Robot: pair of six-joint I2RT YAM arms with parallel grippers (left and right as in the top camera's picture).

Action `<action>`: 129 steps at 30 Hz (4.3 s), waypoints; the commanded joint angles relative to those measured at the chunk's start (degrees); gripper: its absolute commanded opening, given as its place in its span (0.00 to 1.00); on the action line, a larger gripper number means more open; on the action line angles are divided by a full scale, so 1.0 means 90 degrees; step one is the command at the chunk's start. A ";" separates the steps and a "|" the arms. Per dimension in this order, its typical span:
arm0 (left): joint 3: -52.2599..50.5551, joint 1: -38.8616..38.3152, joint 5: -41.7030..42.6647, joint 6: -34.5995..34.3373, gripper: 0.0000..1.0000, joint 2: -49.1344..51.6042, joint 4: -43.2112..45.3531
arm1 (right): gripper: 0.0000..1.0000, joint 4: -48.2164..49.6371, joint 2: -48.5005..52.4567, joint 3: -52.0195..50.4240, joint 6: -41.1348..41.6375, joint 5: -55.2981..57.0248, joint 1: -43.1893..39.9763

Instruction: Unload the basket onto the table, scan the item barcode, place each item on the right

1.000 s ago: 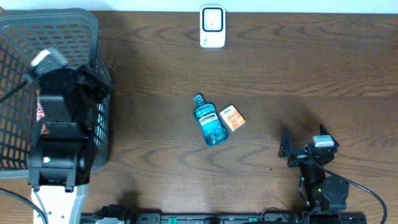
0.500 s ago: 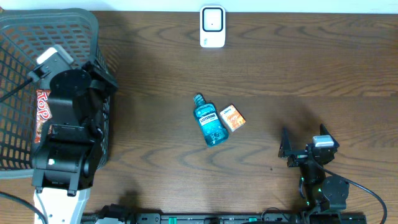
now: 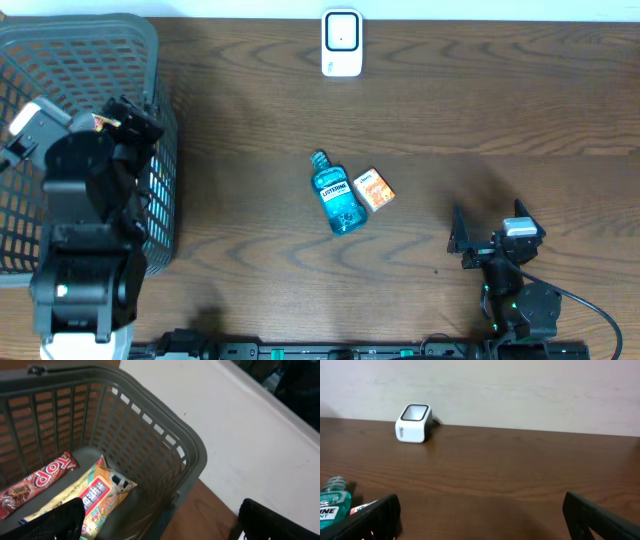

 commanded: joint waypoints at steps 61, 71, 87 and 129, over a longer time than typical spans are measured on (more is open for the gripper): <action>0.0002 0.3067 0.2115 0.2931 0.99 0.6526 0.0522 | 0.99 -0.0024 0.0002 -0.0007 -0.0095 -0.0002 -0.0010; 0.0007 0.3070 0.2113 0.3055 0.07 0.6866 0.0403 | 0.99 -0.0024 0.0002 -0.0007 -0.0095 -0.0002 -0.0010; 0.0406 0.3067 0.2118 0.1909 0.08 0.2963 0.0289 | 0.99 -0.0024 0.0002 -0.0007 -0.0092 -0.0002 -0.0010; 0.0403 -0.0767 0.1938 -0.0636 0.07 0.3313 -0.1151 | 0.99 -0.0024 0.0002 -0.0007 -0.0095 -0.0002 -0.0010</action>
